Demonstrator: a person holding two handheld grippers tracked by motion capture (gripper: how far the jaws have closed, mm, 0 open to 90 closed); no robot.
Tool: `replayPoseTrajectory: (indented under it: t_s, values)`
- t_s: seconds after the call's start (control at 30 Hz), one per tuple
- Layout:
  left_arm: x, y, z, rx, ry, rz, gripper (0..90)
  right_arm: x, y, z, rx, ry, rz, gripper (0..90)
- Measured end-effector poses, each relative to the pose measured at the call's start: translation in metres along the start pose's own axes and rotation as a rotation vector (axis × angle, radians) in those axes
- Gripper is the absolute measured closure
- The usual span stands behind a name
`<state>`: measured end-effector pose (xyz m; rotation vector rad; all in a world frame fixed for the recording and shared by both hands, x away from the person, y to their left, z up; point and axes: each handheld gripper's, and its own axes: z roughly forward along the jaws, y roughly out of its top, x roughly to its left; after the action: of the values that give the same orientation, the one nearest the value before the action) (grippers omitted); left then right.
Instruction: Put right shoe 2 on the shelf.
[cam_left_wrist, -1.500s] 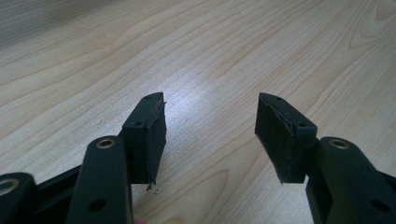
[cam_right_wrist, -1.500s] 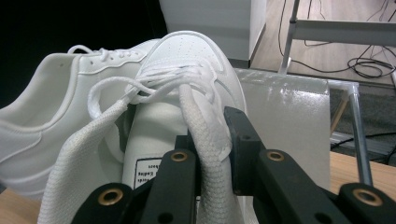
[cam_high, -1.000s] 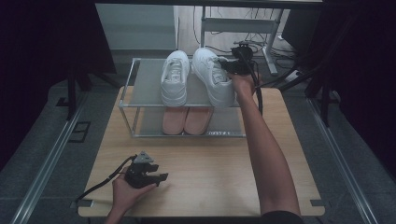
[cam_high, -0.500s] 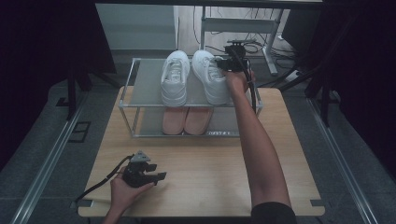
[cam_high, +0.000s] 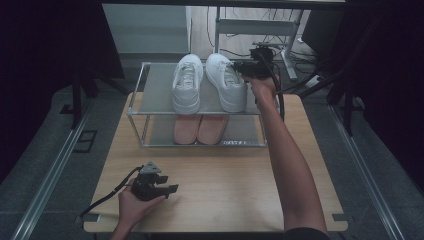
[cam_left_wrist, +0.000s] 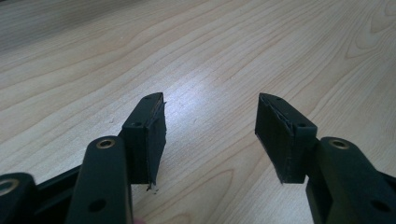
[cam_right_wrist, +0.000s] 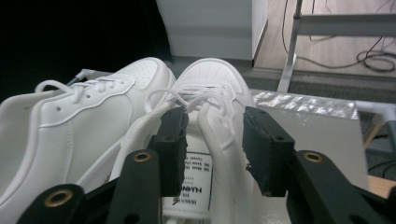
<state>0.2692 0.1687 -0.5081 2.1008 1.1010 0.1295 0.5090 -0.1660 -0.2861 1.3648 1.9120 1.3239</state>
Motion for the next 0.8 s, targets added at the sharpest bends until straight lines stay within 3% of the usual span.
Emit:
replayPoseTrajectory:
  t_s: [0.27, 0.5, 0.63, 0.8]
  values:
    - [-0.002, 0.001, -0.001, -0.007, 0.001, 0.003, 43.7, -0.013, -0.018, -0.028, 0.013, 0.034, -0.033, 81.4]
    - [-0.003, 0.002, -0.001, -0.005, 0.004, 0.008, 43.6, -0.022, -0.035, -0.04, 0.02, 0.044, -0.062, 88.5]
    - [-0.003, 0.001, 0.0, 0.003, 0.005, 0.011, 43.6, -0.023, -0.044, -0.041, 0.042, 0.028, -0.106, 89.2]
    - [-0.004, 0.001, 0.0, 0.004, 0.005, 0.011, 43.6, -0.026, -0.055, -0.042, 0.059, 0.031, -0.113, 89.3]
